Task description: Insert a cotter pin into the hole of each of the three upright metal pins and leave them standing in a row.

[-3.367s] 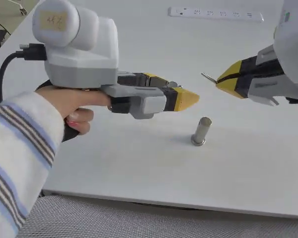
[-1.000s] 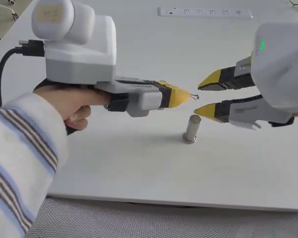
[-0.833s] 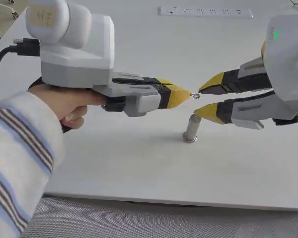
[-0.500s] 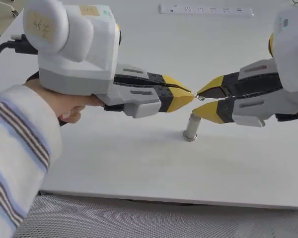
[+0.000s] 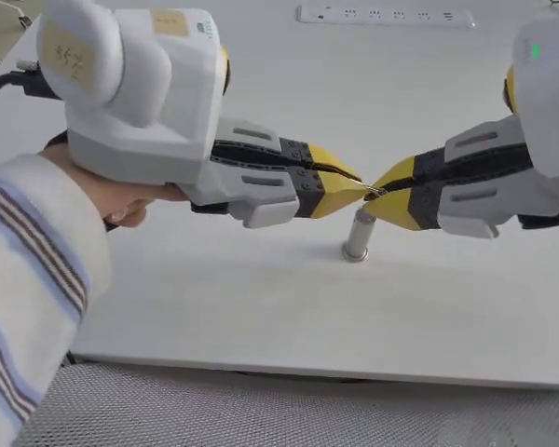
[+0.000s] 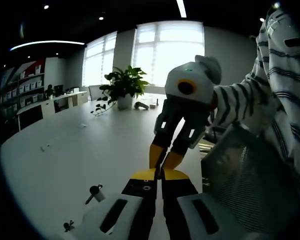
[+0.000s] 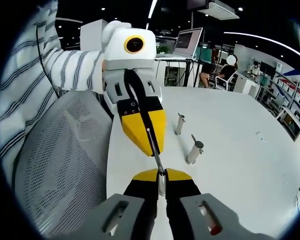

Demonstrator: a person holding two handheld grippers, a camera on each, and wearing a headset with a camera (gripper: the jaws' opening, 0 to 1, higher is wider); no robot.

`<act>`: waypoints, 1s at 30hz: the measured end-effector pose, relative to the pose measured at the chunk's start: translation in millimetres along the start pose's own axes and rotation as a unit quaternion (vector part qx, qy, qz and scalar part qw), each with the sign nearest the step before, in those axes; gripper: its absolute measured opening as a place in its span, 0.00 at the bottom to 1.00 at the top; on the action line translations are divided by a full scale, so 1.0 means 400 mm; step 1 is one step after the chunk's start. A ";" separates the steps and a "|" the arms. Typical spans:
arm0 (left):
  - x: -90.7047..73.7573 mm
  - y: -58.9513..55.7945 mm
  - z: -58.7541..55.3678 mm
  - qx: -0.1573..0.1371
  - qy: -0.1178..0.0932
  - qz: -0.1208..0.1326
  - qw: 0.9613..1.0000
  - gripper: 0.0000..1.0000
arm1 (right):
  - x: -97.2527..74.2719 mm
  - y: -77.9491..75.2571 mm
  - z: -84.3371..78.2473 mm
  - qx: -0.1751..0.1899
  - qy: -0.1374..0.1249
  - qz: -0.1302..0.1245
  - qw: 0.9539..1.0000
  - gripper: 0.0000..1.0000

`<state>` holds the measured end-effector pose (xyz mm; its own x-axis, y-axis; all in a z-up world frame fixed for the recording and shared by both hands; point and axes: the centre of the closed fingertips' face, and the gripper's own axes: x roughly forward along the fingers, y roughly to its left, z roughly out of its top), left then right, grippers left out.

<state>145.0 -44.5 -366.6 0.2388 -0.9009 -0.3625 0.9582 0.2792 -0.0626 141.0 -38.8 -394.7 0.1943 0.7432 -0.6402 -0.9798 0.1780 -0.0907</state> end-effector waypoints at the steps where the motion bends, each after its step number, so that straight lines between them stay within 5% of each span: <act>1: 0.002 -0.001 -0.002 0.004 0.002 0.000 1.000 0.00 | -0.001 -0.001 -0.001 -0.005 0.002 -0.001 1.000 0.00; 5: 0.006 -0.002 -0.016 0.014 0.015 -0.006 1.000 0.00 | -0.006 0.003 -0.007 -0.017 0.009 0.006 1.000 0.00; 15: 0.029 -0.061 -0.024 0.045 0.044 -0.033 0.998 0.00 | -0.021 0.021 -0.019 -0.027 0.014 0.036 0.999 0.00; 19: 0.032 -0.074 -0.019 0.027 0.040 -0.040 0.998 0.00 | -0.026 0.020 -0.028 -0.014 0.011 0.042 0.999 0.00; 26: 0.035 -0.077 -0.016 0.033 0.037 -0.042 0.998 0.00 | -0.022 0.025 -0.031 -0.005 0.010 0.040 0.999 0.00; 30: 0.037 -0.068 -0.033 0.033 0.048 -0.041 0.997 0.10 | -0.024 0.015 -0.045 0.001 0.015 0.031 0.999 0.00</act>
<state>120.6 -61.2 -382.4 0.1457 -0.8827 -0.4468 0.9831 0.1798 -0.0348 132.3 -56.3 -402.8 0.1319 0.7336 -0.6667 -0.9899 0.1330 -0.0495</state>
